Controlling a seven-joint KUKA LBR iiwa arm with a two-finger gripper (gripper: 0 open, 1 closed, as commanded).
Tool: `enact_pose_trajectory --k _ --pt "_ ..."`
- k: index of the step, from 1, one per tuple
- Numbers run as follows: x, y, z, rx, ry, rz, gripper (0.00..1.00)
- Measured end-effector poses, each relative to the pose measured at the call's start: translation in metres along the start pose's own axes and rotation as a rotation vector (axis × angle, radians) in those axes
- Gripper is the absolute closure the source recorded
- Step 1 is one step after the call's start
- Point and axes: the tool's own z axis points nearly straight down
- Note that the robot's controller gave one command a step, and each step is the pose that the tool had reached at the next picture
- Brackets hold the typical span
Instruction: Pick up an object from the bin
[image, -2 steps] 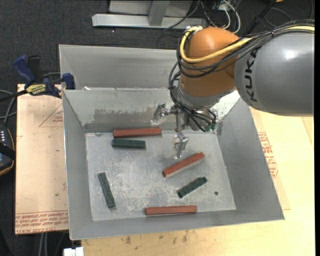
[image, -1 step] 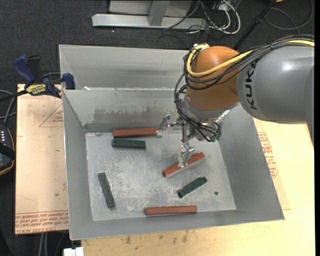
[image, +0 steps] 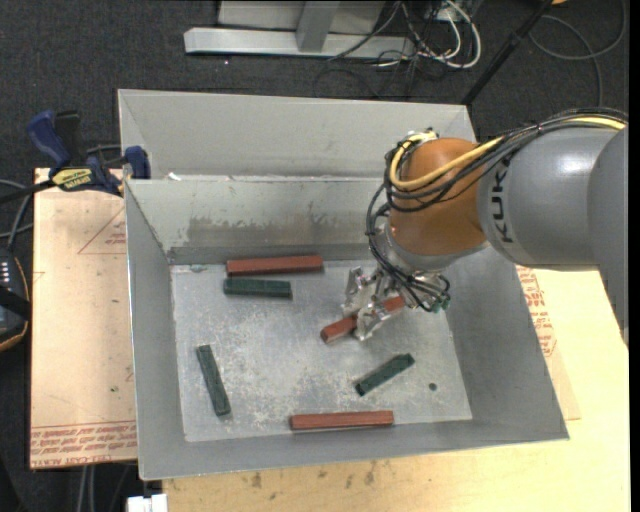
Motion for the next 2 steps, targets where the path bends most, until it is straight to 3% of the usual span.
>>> enact_pose_trajectory --k 1,2 --pt "0.000 0.000 0.000 0.000 0.000 0.000 1.00" --pt "0.002 0.002 -0.191 -0.005 0.017 -0.019 1.00"
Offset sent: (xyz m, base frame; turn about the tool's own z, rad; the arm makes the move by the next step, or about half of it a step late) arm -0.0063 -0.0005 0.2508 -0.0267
